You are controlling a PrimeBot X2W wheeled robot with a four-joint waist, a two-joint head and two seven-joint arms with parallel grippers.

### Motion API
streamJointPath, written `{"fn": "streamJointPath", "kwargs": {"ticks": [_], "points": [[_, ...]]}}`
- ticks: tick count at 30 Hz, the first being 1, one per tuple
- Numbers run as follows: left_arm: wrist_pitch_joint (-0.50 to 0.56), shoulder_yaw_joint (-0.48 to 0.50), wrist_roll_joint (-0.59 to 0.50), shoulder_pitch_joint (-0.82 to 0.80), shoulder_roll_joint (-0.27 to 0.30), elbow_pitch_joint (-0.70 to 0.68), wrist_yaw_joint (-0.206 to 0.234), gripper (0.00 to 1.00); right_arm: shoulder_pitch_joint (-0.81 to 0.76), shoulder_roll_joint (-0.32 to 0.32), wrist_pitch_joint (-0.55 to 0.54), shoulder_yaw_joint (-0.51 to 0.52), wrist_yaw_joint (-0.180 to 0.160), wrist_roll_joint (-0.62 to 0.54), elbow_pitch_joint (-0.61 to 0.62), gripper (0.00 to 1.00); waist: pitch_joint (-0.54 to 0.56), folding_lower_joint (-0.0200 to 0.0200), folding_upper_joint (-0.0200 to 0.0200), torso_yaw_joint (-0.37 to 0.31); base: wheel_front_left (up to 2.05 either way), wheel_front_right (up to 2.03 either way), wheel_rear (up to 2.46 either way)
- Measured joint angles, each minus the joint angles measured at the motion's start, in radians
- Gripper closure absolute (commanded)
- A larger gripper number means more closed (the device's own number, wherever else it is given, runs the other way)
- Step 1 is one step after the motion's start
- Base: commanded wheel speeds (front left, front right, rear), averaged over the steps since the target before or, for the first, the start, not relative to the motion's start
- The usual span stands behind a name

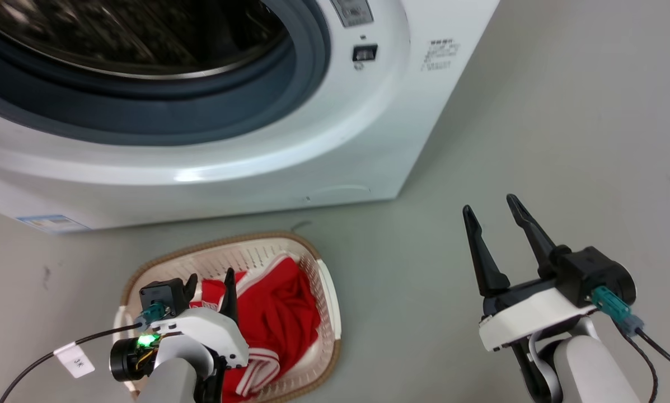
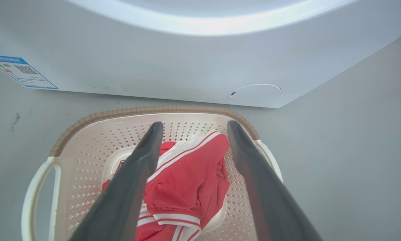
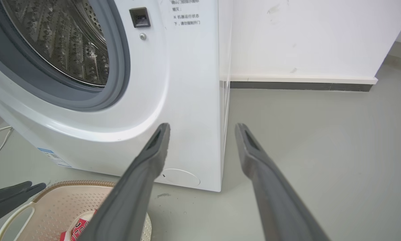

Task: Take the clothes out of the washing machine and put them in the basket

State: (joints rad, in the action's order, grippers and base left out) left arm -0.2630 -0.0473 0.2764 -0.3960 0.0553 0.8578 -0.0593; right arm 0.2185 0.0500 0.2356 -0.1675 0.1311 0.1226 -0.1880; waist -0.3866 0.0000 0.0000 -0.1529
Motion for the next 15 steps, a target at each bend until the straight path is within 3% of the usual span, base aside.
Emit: {"fn": "streamJointPath", "kwargs": {"ticks": [12,15], "points": [[0.000,0.019,-0.004,0.126,-0.004,-0.326,0.051,0.00,-0.070,0.000,-0.036,0.061,0.000,-0.020,0.044,0.00,0.190,-0.0001,0.0000,0.076,0.00,0.00,0.00],[0.000,0.025,-0.071,0.154,-0.005,-0.500,0.078,0.00,-0.096,0.000,-0.048,0.084,0.000,-0.034,0.070,0.00,0.232,-0.0002,0.0000,0.096,0.00,0.00,0.00]]}}
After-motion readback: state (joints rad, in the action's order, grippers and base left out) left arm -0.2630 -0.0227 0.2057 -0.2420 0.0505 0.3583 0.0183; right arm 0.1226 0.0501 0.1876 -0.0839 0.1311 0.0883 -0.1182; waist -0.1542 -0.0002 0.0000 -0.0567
